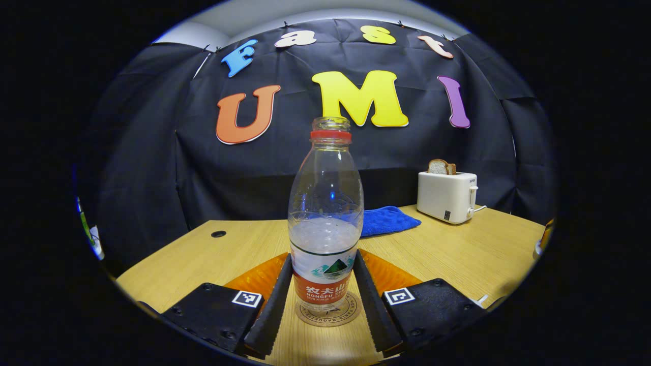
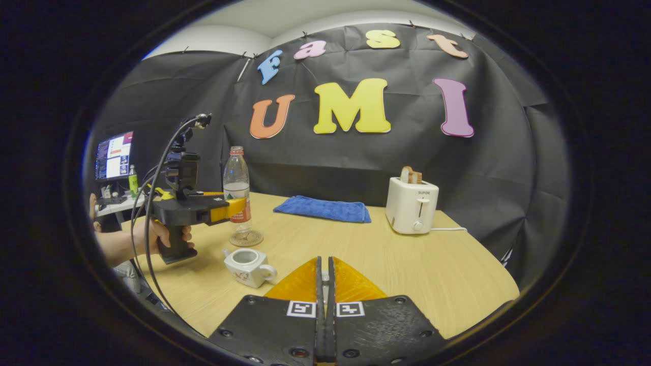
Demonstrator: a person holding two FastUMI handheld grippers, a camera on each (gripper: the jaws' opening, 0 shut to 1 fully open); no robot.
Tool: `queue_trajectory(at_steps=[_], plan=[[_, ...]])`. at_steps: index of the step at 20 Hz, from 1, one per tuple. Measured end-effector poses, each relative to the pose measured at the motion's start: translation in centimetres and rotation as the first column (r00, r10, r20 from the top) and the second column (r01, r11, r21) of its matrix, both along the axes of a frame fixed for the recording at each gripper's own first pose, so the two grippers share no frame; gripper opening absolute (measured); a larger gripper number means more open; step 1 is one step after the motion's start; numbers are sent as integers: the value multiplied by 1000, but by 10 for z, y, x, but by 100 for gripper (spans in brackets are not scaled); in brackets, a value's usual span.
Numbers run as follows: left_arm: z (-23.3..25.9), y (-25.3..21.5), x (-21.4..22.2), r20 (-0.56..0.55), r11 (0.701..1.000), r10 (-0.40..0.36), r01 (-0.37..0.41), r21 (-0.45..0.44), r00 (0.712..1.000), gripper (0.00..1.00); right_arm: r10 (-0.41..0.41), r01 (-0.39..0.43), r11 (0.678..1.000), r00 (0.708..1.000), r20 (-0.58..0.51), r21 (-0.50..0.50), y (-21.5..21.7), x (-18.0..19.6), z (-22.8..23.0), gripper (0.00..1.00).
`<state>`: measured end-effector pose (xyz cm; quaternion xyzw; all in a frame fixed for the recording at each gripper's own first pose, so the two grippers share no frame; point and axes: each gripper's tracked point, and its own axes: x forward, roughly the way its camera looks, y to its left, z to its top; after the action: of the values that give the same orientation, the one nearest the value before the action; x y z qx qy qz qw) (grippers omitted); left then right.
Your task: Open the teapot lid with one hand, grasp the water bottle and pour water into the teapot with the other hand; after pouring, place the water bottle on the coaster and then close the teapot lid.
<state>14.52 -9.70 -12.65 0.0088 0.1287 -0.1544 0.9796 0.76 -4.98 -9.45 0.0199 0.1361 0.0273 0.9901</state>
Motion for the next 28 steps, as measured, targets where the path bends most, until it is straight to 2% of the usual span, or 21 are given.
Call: queue_trajectory(at_steps=[7,16,18,19,22,23,28], plan=[[-22,2,4,-53,1000,-2,1,-12,999,75,5,-5,1000,1000,-17,3,4,5,-7,0],[-24,3,2,-65,1000,1,-1,1,998,79,5,-5,1000,1000,-15,-2,4,3,-7,0],[-26,3,2,-80,1000,-3,4,9,997,84,9,-9,1000,1000,-13,-2,5,1,-6,0],[-27,3,1,-86,1000,-4,4,9,996,90,9,-9,1000,1000,-13,-2,5,1,-6,0],[-29,3,-2,-98,1000,-2,3,11,995,94,9,-9,1000,1000,-11,2,6,1,-6,0],[-29,4,-4,-103,1000,1,0,9,995,98,11,-11,1000,1000,-11,5,7,1,-6,0],[-29,28,-29,-139,999,48,-50,-8,989,99,58,-58,998,998,-1,25,28,12,-4,0]])
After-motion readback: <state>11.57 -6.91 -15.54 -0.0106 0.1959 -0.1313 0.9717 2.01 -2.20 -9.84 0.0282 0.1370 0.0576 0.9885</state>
